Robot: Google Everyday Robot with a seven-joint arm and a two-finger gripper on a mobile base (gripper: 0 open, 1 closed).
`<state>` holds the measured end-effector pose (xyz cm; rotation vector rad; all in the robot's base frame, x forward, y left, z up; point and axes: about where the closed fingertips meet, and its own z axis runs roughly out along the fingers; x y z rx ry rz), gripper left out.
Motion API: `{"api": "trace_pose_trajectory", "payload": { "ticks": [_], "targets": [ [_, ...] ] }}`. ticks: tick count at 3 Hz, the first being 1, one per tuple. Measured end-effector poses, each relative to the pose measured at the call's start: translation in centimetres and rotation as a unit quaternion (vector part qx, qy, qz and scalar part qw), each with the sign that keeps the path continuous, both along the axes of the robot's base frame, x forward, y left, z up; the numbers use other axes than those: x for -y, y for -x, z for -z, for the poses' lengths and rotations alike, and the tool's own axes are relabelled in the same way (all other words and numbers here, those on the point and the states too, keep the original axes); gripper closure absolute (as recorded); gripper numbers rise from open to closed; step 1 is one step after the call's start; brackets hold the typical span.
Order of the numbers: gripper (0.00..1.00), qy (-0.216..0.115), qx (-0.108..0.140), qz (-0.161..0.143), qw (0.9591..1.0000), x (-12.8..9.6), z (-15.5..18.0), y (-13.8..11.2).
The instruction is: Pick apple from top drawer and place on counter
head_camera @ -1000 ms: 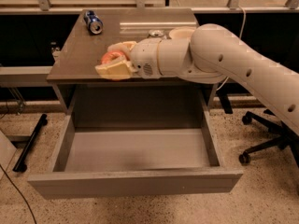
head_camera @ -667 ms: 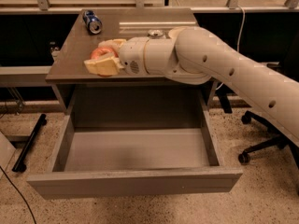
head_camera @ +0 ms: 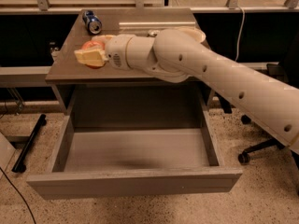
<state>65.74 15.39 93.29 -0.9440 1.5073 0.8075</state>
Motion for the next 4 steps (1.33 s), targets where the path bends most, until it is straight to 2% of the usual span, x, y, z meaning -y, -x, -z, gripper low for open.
{"api": "trace_pose_trajectory", "payload": {
  "ticks": [2, 3, 4],
  "targets": [
    [1.0, -0.004, -0.038, 0.037, 0.9986, -2.3, 2.8, -4.2],
    [1.0, -0.001, -0.053, 0.045, 0.9976, -3.3, 4.0, -6.2],
    [0.82, 0.01, -0.058, 0.049, 0.997, -4.1, 4.6, -8.1]
  ]
}}
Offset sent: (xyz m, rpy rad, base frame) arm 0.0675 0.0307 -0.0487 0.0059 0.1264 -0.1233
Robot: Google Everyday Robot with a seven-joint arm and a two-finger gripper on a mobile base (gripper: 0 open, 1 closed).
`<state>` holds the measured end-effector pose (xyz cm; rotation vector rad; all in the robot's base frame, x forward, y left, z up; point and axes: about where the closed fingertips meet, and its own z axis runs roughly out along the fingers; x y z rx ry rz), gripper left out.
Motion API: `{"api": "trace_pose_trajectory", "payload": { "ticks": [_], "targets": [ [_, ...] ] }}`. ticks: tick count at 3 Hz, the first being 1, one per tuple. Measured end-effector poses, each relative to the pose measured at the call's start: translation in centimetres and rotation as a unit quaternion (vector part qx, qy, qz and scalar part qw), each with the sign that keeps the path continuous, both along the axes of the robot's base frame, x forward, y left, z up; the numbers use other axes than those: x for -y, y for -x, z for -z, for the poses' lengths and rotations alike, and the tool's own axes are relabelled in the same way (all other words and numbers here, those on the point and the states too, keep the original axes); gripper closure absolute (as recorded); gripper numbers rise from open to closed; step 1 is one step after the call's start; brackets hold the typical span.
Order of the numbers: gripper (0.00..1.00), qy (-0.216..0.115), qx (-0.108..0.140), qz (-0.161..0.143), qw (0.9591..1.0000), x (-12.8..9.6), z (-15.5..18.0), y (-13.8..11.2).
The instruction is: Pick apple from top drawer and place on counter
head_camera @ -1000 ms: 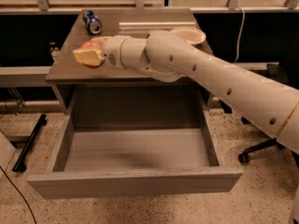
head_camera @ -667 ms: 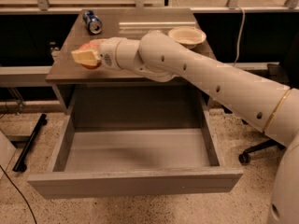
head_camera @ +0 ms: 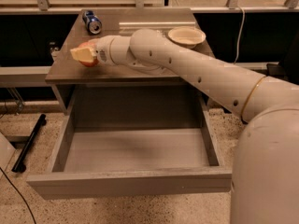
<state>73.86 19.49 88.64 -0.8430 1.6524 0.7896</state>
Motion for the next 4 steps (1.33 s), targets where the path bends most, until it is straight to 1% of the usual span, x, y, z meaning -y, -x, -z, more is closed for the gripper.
{"api": "trace_pose_trajectory", "payload": {
  "ticks": [1, 3, 4],
  "targets": [
    [0.59, 0.016, -0.003, 0.0, 0.9999, -0.38, 0.66, -1.69],
    [0.12, 0.018, -0.004, -0.001, 0.9998, -0.63, 0.83, -1.68],
    [0.0, 0.017, -0.004, -0.003, 0.9998, -0.85, 0.89, -1.61]
  ]
}}
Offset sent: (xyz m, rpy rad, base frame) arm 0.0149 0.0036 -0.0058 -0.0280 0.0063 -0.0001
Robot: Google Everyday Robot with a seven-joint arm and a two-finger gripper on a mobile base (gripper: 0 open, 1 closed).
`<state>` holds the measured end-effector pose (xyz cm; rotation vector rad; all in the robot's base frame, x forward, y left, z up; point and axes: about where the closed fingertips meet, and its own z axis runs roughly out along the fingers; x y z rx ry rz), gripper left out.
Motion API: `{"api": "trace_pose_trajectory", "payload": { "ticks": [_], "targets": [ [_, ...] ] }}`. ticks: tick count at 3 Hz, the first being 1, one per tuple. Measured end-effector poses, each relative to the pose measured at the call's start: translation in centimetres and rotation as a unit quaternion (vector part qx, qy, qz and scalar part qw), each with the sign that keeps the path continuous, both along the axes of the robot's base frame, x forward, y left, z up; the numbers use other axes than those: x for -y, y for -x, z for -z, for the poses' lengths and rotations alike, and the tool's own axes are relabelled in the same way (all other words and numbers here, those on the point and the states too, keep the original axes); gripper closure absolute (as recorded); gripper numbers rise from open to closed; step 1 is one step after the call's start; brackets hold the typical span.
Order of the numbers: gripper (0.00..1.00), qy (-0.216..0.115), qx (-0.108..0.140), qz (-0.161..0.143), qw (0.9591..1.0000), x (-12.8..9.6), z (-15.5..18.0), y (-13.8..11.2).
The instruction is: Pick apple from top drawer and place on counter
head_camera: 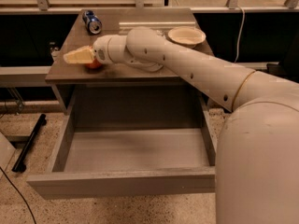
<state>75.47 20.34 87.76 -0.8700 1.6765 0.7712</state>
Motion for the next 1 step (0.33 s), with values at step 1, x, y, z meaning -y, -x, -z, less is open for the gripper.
{"api": "trace_pose_trajectory", "payload": {
  "ticks": [1],
  "targets": [
    [0.0, 0.0, 0.0, 0.0, 1.0, 0.0, 0.0, 0.0]
  ]
}}
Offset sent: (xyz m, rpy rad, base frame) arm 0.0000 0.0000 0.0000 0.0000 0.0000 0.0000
